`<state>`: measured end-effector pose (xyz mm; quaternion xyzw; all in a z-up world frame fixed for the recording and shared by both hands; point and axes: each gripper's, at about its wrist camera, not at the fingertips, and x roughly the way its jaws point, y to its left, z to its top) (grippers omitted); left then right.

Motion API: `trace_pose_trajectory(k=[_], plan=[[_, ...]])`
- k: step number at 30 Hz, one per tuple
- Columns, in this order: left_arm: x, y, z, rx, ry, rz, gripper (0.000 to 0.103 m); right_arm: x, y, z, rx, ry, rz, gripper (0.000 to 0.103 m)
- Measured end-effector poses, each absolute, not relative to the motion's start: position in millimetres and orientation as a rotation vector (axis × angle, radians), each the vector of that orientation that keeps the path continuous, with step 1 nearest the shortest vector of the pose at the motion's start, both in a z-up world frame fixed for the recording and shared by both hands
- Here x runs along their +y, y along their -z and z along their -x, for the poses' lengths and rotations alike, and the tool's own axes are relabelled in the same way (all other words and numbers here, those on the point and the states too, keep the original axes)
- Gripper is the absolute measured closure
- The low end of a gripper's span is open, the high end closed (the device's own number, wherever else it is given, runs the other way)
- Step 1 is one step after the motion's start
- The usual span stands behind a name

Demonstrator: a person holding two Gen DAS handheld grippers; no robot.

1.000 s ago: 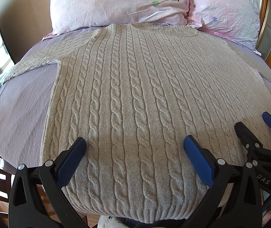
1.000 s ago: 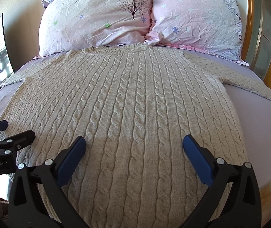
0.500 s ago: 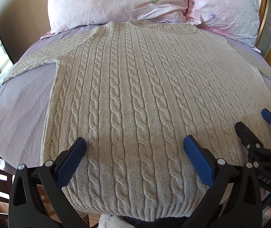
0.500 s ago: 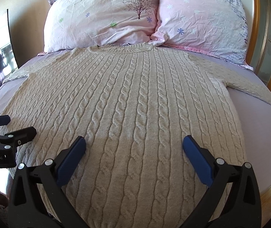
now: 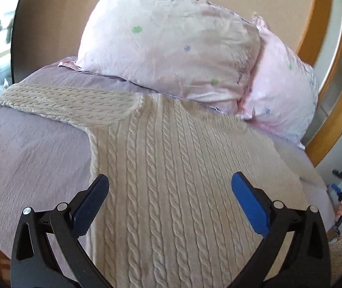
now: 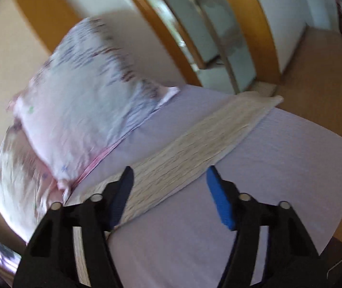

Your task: Fold small clothes

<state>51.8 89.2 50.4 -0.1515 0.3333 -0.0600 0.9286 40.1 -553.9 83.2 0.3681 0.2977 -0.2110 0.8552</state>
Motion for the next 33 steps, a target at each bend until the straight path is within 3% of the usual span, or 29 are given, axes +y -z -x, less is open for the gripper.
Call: trace_pose_trajectory(k=[8,10,11,13,16,22,28,29,30,32,33], plan=[[175.5,-42.3,-86.3,0.642,-0.106,0.34,0.001,-634.7,-26.0,-67.8,0.688,0.596,-1.028,0.05],[197.8,-39.7,-87.5,0.648,-0.166,0.355,0.001,-637.4,-20.1,-78.1,0.691,0.619,-1.01,0.069],[206.4,-39.5,-86.9,0.643,-0.183,0.367,0.001,-641.8,-15.0,-84.8,0.705,0.628,-1.014,0.096],[224.3,-40.6,-84.4,0.642,-0.208,0.396,0.001,-639.7,-16.4,-90.2,0.679,0.628,-1.02,0.096],[247.9,-40.6,-85.0,0.64,-0.238,0.429,0.001,-590.0,-70.4,-106.3,0.571,0.539,-0.791,0.097],[297.9,-35.0,-92.5,0.604,-0.265,0.633,0.001,-378.3,-160.7,-151.8,0.504,-0.052,-0.458,0.097],[332.5,-19.4,-111.8,0.619,-0.286,0.825,0.005,-170.7,-108.5,-177.7,0.849,-0.607,-0.262,0.076],[338.5,-15.0,-114.8,0.623,-0.267,0.875,0.01,-164.9,-106.9,-174.5,0.835,-0.612,-0.248,0.07],[346.1,-9.3,-117.6,0.628,-0.262,0.932,0.013,-167.3,-108.9,-172.9,0.801,-0.6,-0.244,0.053],[359.5,-3.0,-121.4,0.614,-0.272,0.986,0.016,-188.2,-116.5,-169.6,0.743,-0.543,-0.262,0.032],[366.5,-2.1,-123.7,0.603,-0.284,0.992,0.018,-201.6,-119.6,-168.4,0.727,-0.513,-0.279,0.032]])
